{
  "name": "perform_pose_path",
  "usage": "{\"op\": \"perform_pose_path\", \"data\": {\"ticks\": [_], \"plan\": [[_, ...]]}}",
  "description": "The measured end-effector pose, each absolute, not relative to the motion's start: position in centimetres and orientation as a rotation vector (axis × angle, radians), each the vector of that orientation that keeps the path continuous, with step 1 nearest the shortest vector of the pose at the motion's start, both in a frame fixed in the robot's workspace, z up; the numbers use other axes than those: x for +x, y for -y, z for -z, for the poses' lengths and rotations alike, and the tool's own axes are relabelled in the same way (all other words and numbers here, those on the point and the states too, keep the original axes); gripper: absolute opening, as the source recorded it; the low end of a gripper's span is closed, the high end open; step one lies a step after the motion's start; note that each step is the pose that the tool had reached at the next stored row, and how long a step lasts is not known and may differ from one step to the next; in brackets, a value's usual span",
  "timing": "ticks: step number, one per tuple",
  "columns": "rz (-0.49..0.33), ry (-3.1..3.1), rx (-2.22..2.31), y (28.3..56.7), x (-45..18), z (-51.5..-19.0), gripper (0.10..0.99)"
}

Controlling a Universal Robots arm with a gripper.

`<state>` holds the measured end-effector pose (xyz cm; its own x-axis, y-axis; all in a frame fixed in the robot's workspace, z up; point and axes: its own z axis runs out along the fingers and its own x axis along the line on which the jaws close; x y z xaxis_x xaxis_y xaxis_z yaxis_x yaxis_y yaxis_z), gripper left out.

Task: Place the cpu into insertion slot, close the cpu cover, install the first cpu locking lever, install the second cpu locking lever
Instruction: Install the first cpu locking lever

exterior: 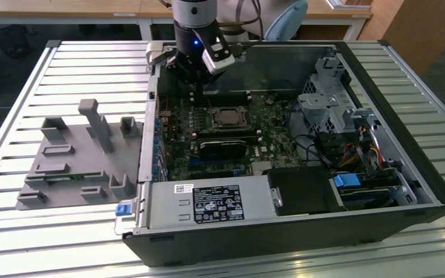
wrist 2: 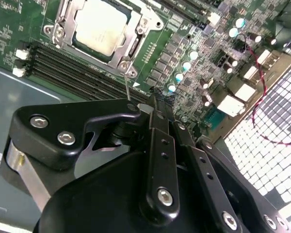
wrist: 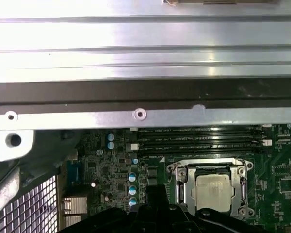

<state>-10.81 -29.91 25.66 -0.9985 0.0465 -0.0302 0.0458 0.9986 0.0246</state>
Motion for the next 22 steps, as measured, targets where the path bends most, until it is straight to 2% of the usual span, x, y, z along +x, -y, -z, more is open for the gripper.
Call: {"op": "perform_pose_path", "data": {"ticks": [22], "plan": [[-0.037, -3.110, 0.072, 29.07, -9.95, -25.49, 0.106]]}}
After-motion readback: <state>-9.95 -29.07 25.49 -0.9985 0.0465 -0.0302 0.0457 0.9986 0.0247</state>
